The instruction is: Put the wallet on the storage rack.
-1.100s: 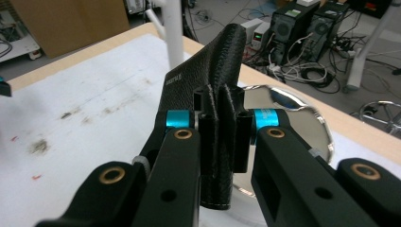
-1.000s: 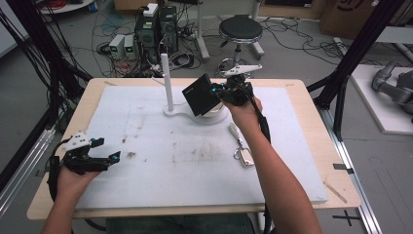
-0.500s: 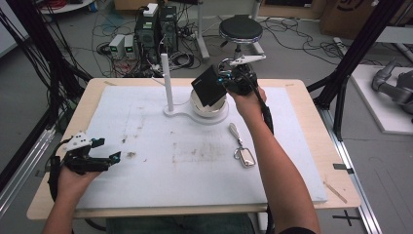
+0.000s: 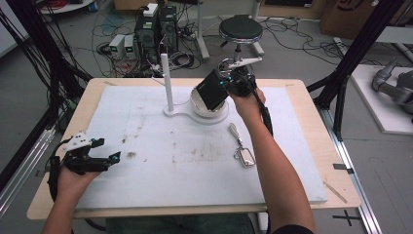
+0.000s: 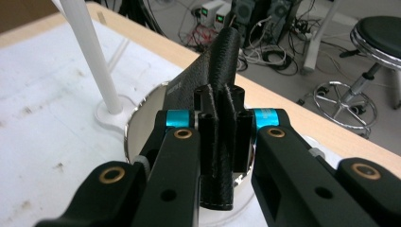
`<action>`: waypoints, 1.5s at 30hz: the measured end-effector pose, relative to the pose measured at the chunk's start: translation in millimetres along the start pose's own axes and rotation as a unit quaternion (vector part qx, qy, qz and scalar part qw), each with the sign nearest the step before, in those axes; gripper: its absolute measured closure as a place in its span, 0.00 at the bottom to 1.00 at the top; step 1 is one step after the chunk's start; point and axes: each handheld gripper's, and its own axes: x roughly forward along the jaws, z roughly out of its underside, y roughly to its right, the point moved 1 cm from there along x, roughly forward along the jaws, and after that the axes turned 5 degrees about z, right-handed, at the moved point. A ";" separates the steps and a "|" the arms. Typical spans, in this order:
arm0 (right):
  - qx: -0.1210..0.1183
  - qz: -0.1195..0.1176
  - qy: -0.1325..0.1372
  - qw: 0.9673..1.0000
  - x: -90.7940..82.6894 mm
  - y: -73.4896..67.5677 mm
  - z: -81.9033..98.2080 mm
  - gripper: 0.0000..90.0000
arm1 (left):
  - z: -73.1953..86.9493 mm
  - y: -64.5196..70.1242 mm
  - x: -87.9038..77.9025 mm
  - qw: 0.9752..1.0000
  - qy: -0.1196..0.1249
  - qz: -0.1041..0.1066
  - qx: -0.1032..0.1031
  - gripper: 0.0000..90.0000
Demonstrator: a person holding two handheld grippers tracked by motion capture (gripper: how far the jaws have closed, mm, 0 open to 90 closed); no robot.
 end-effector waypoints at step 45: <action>0.044 -0.014 0.027 0.999 -56.7 2.8 78.1 0.30 | -15.5 4.3 22.8 1.000 0.007 0.024 0.011 0.15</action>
